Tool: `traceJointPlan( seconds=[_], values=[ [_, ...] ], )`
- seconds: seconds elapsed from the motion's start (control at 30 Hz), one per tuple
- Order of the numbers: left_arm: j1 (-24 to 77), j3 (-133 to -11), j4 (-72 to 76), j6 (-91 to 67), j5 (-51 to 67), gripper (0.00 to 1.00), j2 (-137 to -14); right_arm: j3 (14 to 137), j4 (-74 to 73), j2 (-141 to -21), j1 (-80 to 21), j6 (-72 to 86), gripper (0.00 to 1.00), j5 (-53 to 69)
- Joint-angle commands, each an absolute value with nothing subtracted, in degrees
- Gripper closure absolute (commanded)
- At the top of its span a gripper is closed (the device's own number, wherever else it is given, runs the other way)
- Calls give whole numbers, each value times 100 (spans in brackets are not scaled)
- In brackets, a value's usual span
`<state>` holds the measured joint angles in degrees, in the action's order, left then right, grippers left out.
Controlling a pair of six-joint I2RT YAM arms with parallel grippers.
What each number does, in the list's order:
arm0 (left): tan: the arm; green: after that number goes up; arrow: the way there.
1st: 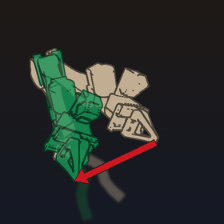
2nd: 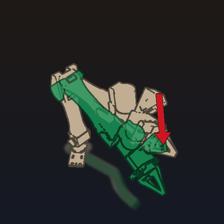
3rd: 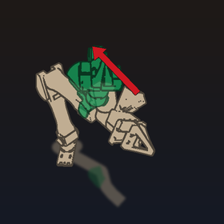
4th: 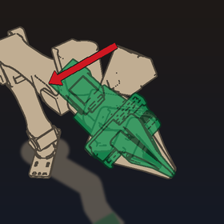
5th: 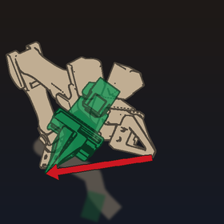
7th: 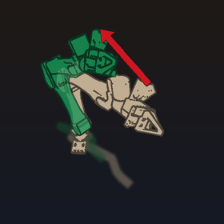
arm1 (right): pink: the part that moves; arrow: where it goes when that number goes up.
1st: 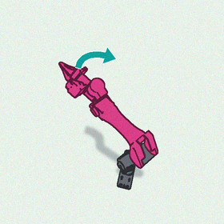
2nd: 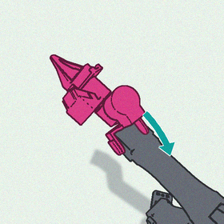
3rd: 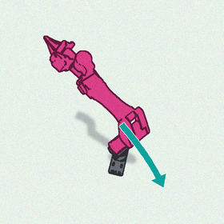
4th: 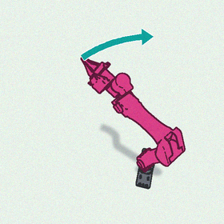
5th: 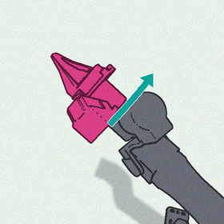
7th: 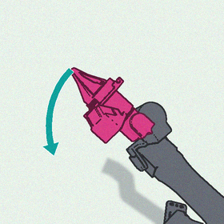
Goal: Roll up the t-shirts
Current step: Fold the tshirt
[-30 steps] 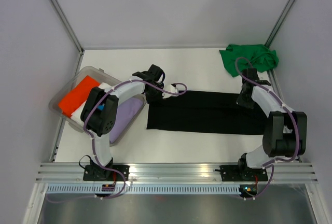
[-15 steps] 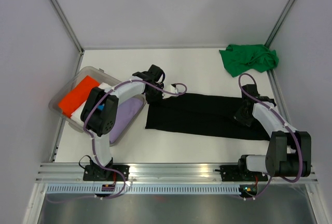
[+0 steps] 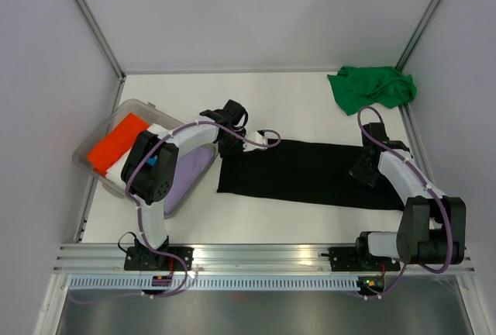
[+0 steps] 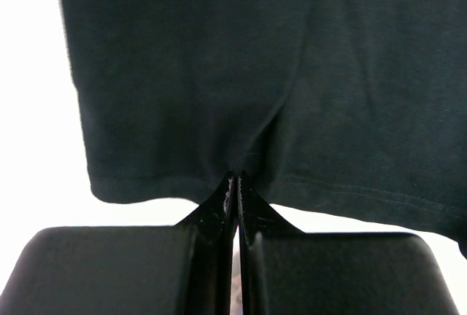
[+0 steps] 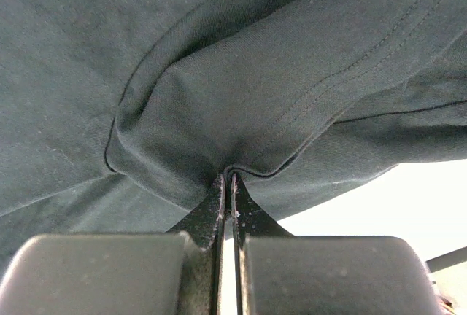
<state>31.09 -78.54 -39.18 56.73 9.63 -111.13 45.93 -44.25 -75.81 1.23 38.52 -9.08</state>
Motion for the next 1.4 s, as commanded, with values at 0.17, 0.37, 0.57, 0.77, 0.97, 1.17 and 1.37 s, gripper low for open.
traceJointPlan(
  seconds=[0.17,0.37,0.57,0.77,0.97,1.17,1.37],
  values=[
    [3146,-7760,-4201,6223,826,58,-11039,4615,-4518,-7689,97,3560,94,-415],
    [3181,-8260,-4306,5872,1036,45,-11048,4596,-4139,-7647,36,3332,70,782],
    [3278,-8534,-4351,5608,1195,44,-11074,4834,-4894,-7849,26,2778,67,887],
    [3392,-8560,-4438,5406,1379,44,-10890,5746,-5493,-7655,44,2479,50,905],
    [3682,-8946,-4430,5125,1819,43,-10731,6820,-6143,-7840,595,2145,47,932],
    [4323,-9185,-3940,4940,2215,42,-10837,6276,-5574,-7691,2020,2617,55,440],
    [4930,-8965,-2428,4676,3039,39,-10907,5450,-4168,-7629,3260,3093,54,36]
  ],
)
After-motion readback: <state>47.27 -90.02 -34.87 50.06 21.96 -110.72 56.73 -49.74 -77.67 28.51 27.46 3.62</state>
